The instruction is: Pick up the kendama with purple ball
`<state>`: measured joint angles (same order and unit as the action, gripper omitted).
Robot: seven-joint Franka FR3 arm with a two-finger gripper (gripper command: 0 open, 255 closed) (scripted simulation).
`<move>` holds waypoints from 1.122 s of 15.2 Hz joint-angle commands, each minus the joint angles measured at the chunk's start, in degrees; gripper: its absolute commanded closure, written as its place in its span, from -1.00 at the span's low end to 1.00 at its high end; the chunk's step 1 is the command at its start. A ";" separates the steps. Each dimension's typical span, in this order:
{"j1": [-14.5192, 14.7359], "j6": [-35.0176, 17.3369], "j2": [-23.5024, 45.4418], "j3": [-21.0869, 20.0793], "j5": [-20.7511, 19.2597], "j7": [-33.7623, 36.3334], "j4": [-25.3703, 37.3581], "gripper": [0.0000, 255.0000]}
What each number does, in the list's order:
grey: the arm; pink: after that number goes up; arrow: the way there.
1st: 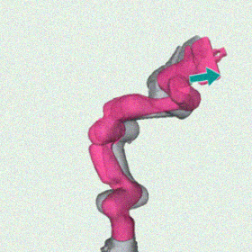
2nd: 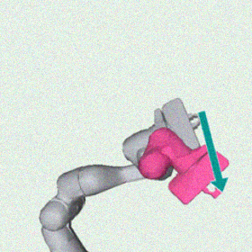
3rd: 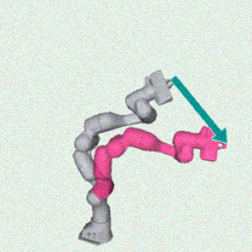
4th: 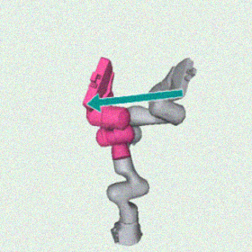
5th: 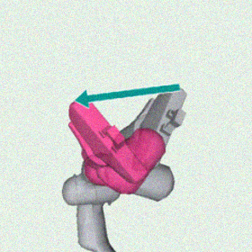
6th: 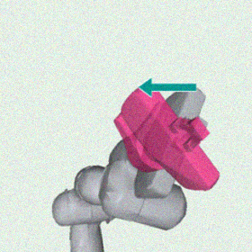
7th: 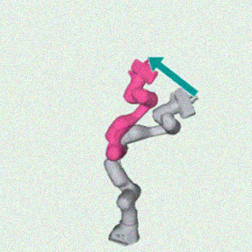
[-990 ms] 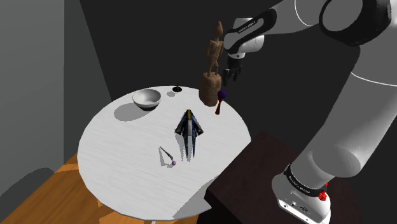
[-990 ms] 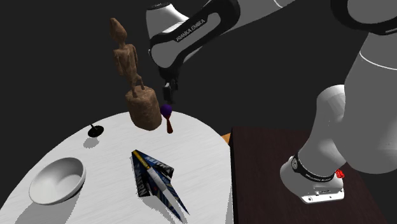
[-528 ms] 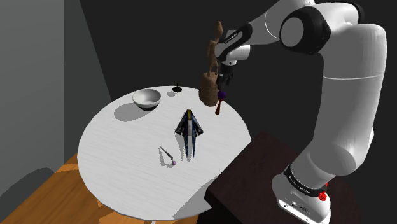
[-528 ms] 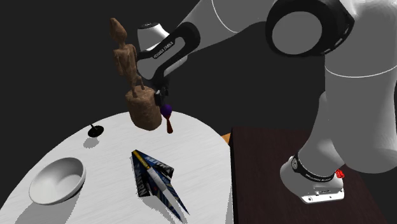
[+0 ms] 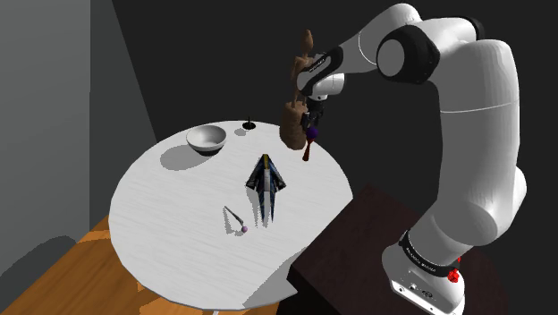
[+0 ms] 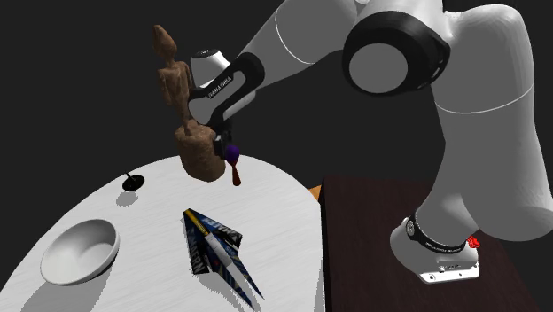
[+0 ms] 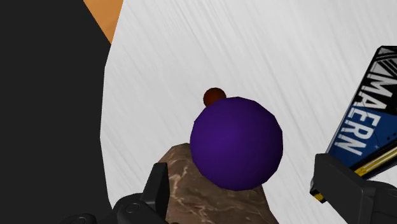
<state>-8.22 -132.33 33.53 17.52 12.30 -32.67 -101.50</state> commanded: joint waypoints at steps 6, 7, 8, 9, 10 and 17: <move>-0.12 -0.82 1.03 -0.28 0.34 -0.08 0.21 1.00; -0.13 -0.79 1.01 -0.27 0.33 -0.09 0.22 1.00; -0.15 -0.81 1.02 -0.27 0.34 -0.10 0.21 1.00; -0.16 -0.80 1.03 -0.27 0.34 -0.11 0.23 1.00; -0.16 -0.79 1.04 -0.27 0.34 -0.11 0.26 1.00; 0.28 1.88 -1.49 0.41 -0.58 0.38 0.45 1.00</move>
<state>-8.00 -131.05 32.49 17.80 11.90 -32.40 -101.26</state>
